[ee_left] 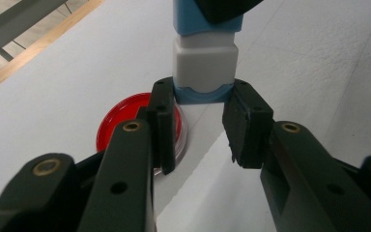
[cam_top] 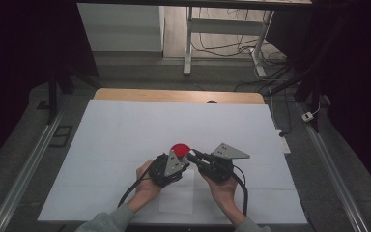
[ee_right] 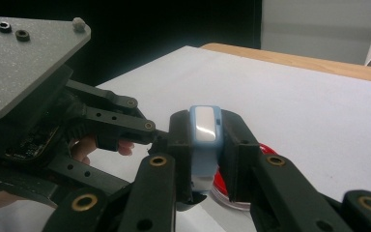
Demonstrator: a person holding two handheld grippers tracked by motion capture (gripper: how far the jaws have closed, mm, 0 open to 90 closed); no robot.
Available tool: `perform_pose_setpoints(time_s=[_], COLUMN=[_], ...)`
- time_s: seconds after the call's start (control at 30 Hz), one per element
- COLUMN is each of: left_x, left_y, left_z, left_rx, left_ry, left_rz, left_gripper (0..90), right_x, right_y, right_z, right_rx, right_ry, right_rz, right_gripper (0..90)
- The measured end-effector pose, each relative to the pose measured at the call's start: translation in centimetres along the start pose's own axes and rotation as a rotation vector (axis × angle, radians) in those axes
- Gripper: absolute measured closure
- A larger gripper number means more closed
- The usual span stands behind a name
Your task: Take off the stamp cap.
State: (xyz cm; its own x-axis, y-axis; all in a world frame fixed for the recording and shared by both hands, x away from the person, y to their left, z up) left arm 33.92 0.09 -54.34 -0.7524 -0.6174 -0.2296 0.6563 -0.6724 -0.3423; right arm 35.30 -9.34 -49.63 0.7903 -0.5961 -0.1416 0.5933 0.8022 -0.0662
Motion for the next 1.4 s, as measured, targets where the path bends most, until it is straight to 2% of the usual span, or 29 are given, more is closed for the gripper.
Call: perform_pose_setpoints(time_s=[0.2,0.37,0.5,0.53,0.57,0.6,0.63,0.67,0.7,0.73,0.8,0.87,0.93,1.23,1.4], left_x=[0.1,0.1,0.1,0.1,0.0,0.0,-0.2,-0.2,-0.5,-0.5,-0.4,-0.3,-0.4,-0.8,-1.3], left_y=[0.0,0.0,0.0,0.0,0.1,0.2,0.3,0.3,0.2,0.2,0.1,0.0,0.0,-0.7,-1.4], left_z=[-0.1,-0.2,-0.1,-0.1,-0.4,-0.9,-1.4,-1.4,-1.5,-1.2,-1.0,-1.0,-1.0,-0.9,-0.8], left_rx=[-0.005,-0.019,-0.01,-0.002,-0.024,-0.031,-0.027,-0.027,-0.027,-0.015,-0.01,-0.016,-0.011,0.0,0.016], left_ry=[0.01,0.072,0.056,0.025,-0.012,-0.048,-0.066,-0.066,-0.027,-0.028,-0.021,0.013,0.003,0.008,-0.006], left_rz=[0.002,0.024,0.018,0.008,-0.003,-0.016,0.0,0.0,0.022,0.022,0.02,0.018,0.014,-0.005,-0.011], left_gripper=[66.0,66.1,66.1,66.0,66.2,66.2,66.2,66.2,66.2,66.1,66.1,66.1,66.0,65.8,65.7], right_x=[-0.1,-0.1,0.0,-0.1,-0.1,0.0,0.2,0.2,0.6,0.7,0.6,0.5,0.4,0.8,1.0], right_y=[0.0,0.0,0.0,0.0,0.0,-0.2,-0.5,-0.5,-0.9,-1.1,-1.0,-0.9,-0.8,-1.0,-1.0], right_z=[-0.1,-0.1,0.0,0.0,0.0,0.3,0.9,0.9,1.7,1.8,1.7,1.4,1.5,1.6,1.6], right_rx=[-0.003,-0.009,-0.004,0.004,0.007,0.033,0.054,0.054,0.062,0.069,0.063,0.058,0.058,0.057,0.055], right_ry=[-0.007,-0.006,-0.004,-0.003,-0.002,-0.02,-0.038,-0.038,-0.018,-0.023,-0.024,-0.025,-0.025,-0.013,-0.007], right_rz=[-0.001,0.002,0.003,0.001,0.0,-0.019,-0.037,-0.037,-0.026,-0.029,-0.027,-0.019,-0.015,-0.012,-0.016], right_gripper=[76.1,76.0,76.1,76.1,76.1,76.1,76.1,76.1,76.1,76.1,76.1,76.1,76.0,75.9,75.9])
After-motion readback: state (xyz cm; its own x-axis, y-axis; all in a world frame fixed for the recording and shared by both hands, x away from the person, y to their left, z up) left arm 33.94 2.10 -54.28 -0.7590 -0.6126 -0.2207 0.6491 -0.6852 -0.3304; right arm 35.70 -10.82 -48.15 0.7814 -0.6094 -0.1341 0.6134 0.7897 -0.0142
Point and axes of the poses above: each handheld gripper's, and its own axes: y roughly forward along the jaws, z roughly out of its top, x roughly to its right, the point moved 8 cm from there along y, roughly forward along the jaws, and after that the axes turned 14 degrees about x, right-handed, at the moved point
